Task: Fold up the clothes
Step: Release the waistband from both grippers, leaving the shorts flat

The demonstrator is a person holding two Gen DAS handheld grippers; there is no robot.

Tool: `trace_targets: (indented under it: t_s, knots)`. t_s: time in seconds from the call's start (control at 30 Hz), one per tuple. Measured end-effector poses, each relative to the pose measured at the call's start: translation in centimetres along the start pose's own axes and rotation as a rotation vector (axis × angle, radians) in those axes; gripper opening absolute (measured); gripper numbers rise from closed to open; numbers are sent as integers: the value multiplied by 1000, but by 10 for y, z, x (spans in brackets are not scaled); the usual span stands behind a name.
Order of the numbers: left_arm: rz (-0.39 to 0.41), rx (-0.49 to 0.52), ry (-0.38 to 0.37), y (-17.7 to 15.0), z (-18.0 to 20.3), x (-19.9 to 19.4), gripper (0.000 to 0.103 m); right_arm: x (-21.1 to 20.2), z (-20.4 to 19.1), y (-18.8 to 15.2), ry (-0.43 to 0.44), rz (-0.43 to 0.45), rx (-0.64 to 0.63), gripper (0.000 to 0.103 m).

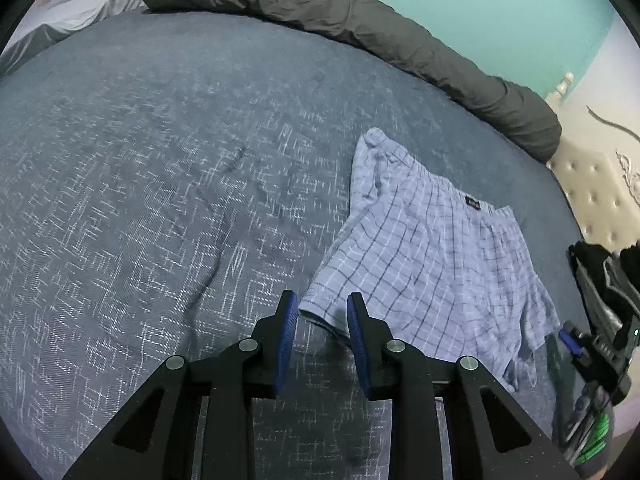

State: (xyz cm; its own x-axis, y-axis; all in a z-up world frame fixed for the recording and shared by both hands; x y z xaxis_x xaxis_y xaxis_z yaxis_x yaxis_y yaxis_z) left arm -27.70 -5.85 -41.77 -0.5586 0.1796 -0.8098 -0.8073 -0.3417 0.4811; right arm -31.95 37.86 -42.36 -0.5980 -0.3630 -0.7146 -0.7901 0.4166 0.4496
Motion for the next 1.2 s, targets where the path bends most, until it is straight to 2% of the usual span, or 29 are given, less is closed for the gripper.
trace_targets:
  t_s: [0.2, 0.4, 0.53, 0.57, 0.6, 0.63, 0.7, 1.03, 1.2]
  knots:
    - [9, -4, 12, 2, 0, 4, 28, 11, -15, 1, -39, -18, -119, 27]
    - [0, 2, 23, -1, 0, 10, 28, 34, -14, -8, -102, -59, -182, 27]
    - [1, 4, 24, -1, 3, 11, 28, 35, -25, -11, -128, -52, -260, 26]
    - [2, 8, 22, -1, 4, 11, 28, 35, -26, -12, -126, -56, -267, 26]
    - [1, 13, 19, -1, 6, 11, 28, 36, -26, -12, -120, -62, -267, 16]
    - [1, 18, 17, -1, 8, 12, 28, 36, -25, -12, -116, -62, -262, 6]
    - [-1, 24, 15, -2, 9, 13, 28, 33, -23, -11, -109, -56, -245, 4]
    - [-7, 7, 11, -5, 7, 14, 28, -5, 0, 16, -64, 72, -70, 3]
    - [-11, -3, 13, -5, 6, 16, 28, 2, 15, 12, -67, 40, 23, 3]
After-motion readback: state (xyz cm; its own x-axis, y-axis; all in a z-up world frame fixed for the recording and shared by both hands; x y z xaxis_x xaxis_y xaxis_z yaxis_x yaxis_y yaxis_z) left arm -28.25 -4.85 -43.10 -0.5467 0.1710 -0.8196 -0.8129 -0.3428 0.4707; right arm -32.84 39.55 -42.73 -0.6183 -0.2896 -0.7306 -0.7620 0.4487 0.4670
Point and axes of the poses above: each gripper's, at about its wrist camera, not at the fingertips, and x roughly the way its jaws point, z to its right, y to its top, the point moved 9 cm from there along x, roughly the way its jaws point, and after that the axes turned 4 degrees about -z, right-handed, at the moved point
